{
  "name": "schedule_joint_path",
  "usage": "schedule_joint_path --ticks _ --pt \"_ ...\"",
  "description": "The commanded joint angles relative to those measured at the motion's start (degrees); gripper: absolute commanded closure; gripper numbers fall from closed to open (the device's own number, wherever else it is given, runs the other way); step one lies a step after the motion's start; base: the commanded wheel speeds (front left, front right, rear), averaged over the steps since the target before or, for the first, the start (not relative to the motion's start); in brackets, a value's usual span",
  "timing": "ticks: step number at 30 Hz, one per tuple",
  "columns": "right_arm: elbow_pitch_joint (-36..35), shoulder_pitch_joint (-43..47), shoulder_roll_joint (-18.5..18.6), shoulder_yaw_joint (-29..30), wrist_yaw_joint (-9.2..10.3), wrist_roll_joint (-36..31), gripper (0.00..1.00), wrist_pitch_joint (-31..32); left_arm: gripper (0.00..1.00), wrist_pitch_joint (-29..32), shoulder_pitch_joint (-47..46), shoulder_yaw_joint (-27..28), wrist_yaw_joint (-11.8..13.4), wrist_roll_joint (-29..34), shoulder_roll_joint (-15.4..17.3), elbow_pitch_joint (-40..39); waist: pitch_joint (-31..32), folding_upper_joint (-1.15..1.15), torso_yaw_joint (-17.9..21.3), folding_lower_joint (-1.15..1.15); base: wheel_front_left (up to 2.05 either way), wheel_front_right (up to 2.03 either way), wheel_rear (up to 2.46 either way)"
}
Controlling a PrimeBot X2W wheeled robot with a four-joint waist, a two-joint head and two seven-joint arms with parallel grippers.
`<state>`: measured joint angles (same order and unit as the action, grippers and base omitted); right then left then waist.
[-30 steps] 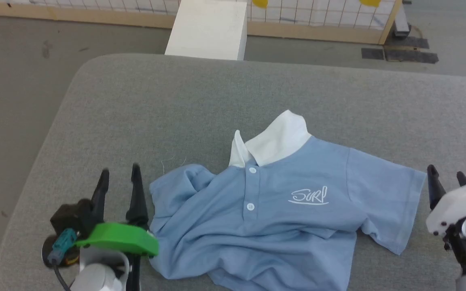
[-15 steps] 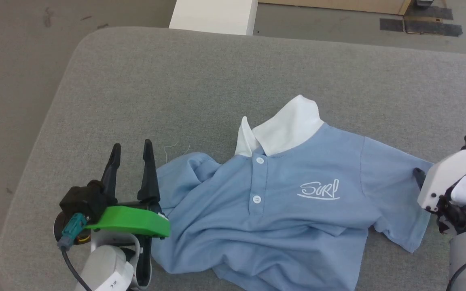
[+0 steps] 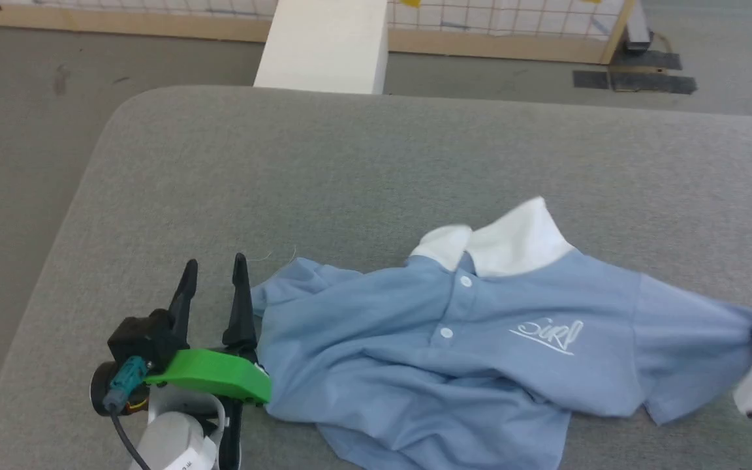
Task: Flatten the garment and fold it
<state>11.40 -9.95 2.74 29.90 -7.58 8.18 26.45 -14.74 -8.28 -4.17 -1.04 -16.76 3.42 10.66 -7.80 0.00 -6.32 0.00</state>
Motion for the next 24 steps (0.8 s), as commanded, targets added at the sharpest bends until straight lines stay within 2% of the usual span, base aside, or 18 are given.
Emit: schedule_joint_path --ticks 1,5,10,17,24 --pt "-1.5 2.2 0.1 0.6 0.09 0.8 1.00 -0.3 0.00 -0.3 0.2 -0.1 -0.4 0.4 -0.2 0.7 1.7 0.00 2.0 0.00 0.00 0.00 0.00" --pt "-5.3 8.7 0.1 3.0 0.09 3.5 1.00 0.5 0.00 1.5 -2.2 -1.6 -1.3 0.7 0.3 3.5 2.3 0.00 3.9 0.00 0.00 0.00 0.00" --pt "-5.5 11.0 0.1 2.0 0.09 5.6 1.00 0.5 0.00 9.0 -8.7 -4.0 -2.1 2.2 2.0 7.3 2.1 0.00 5.2 0.00 0.00 0.00 0.00" --pt "-5.8 10.0 0.1 -0.9 0.09 7.1 1.00 0.3 0.00 25.7 -21.7 -8.8 -4.5 3.3 4.1 18.3 -0.2 0.00 6.8 0.00 0.00 0.00 0.00" --pt "-5.9 8.7 0.1 -3.1 0.09 7.3 1.00 0.1 0.00 40.8 -30.2 -14.9 -6.1 2.9 5.1 29.2 -3.6 0.00 8.9 0.00 0.00 0.00 0.00"
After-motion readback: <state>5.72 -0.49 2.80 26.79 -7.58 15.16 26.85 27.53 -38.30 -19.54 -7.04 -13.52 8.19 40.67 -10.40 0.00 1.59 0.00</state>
